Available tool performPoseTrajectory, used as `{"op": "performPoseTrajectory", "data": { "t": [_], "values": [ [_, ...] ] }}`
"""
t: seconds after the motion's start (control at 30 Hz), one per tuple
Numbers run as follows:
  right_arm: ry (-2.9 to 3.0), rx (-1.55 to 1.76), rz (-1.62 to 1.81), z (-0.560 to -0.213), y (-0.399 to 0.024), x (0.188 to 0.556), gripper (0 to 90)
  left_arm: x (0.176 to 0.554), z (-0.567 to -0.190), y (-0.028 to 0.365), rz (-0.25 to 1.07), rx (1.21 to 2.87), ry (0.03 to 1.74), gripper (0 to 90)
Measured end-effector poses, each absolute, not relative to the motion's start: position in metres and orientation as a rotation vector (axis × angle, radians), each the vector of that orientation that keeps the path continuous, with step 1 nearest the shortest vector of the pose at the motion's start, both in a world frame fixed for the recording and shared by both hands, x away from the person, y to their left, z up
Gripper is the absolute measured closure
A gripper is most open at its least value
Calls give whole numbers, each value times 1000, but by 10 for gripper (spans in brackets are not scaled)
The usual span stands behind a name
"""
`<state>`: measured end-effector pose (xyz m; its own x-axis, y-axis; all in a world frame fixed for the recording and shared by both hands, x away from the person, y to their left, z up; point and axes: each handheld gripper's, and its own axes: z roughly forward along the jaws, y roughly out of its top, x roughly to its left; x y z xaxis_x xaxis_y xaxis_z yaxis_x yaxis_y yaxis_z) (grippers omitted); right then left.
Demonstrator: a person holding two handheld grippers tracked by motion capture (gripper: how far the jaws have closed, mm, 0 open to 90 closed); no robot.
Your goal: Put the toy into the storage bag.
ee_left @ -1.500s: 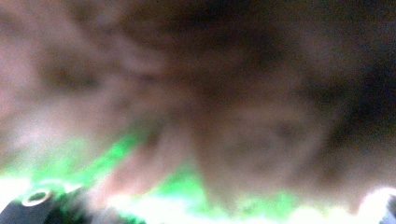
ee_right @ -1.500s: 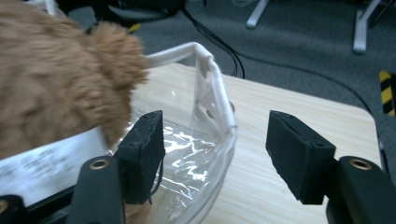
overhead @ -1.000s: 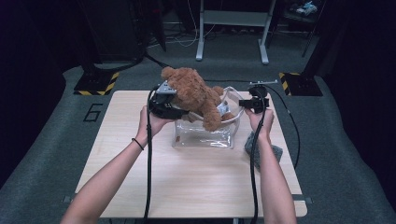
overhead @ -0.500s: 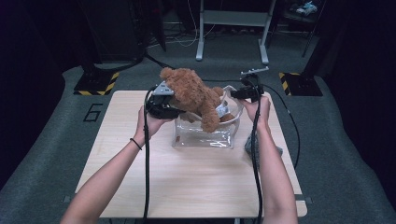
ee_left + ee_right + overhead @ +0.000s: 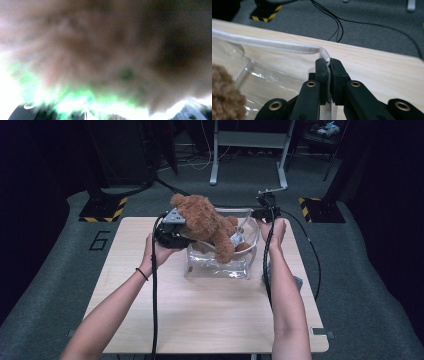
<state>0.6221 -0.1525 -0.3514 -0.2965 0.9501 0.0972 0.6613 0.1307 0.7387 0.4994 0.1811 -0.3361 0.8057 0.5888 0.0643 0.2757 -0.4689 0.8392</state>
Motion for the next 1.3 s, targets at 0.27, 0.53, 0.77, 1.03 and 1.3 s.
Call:
{"op": "performPoseTrajectory", "data": {
  "t": [0.27,0.53,0.77,1.03,1.3],
  "values": [
    [2074,1526,1018,-347,-147,610,720,510,-332,165,427,2086,731,410],
    [2087,1520,1093,-342,-162,581,517,514,-317,159,444,2099,774,208],
    [2092,1499,1091,-339,-166,562,444,509,-313,180,447,2071,806,175],
    [2080,1467,1127,-329,-176,537,316,506,-330,213,426,2021,888,158],
    [2066,1449,1152,-330,-199,510,163,502,-349,249,407,2002,961,151]
  ]
}}
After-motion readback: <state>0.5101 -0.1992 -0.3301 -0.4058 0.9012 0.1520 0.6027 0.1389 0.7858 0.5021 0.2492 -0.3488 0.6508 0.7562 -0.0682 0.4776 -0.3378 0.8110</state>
